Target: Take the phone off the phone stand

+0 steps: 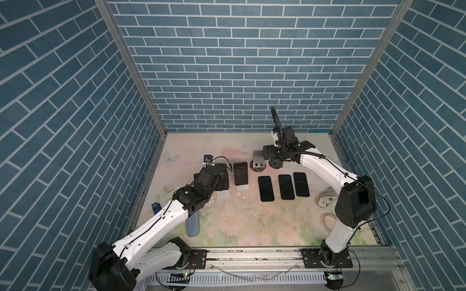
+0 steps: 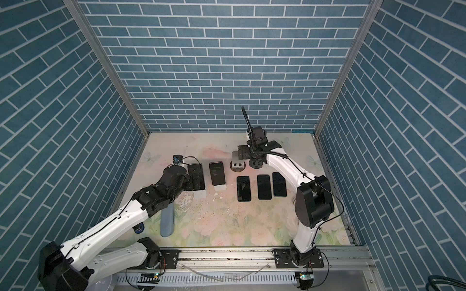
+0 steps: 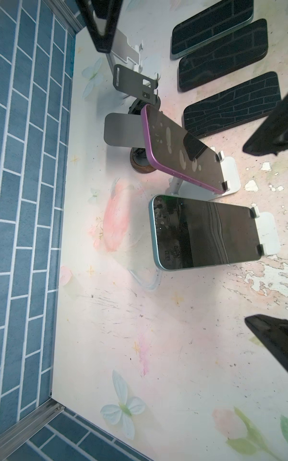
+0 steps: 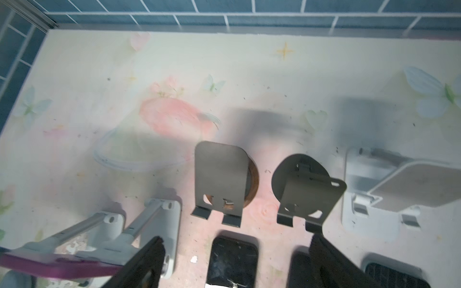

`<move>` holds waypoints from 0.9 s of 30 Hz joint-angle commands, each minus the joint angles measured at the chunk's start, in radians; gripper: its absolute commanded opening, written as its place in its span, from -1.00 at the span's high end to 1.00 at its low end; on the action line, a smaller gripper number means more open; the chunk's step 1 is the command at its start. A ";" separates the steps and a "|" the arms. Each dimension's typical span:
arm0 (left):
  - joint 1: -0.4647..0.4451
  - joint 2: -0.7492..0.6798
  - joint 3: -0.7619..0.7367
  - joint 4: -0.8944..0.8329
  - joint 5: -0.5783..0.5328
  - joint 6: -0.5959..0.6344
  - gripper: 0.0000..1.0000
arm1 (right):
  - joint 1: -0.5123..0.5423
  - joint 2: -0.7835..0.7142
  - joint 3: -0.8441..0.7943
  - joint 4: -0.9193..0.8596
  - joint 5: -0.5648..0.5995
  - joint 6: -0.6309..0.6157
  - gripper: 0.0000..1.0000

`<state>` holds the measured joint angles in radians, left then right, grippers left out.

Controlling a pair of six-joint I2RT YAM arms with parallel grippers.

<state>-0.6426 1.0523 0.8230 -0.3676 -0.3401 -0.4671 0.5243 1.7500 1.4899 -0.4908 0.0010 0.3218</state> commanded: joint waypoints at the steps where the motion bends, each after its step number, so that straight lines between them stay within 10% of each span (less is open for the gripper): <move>1: -0.009 0.020 0.037 -0.004 0.008 -0.027 -0.99 | -0.002 -0.073 -0.078 0.054 0.057 0.044 -0.84; 27: -0.094 0.084 0.092 -0.095 -0.118 -0.129 -0.99 | 0.175 -0.148 -0.306 0.226 0.124 0.109 -0.83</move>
<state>-0.7322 1.1259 0.8783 -0.4007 -0.3946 -0.5632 0.6975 1.6199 1.2102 -0.2974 0.0975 0.4072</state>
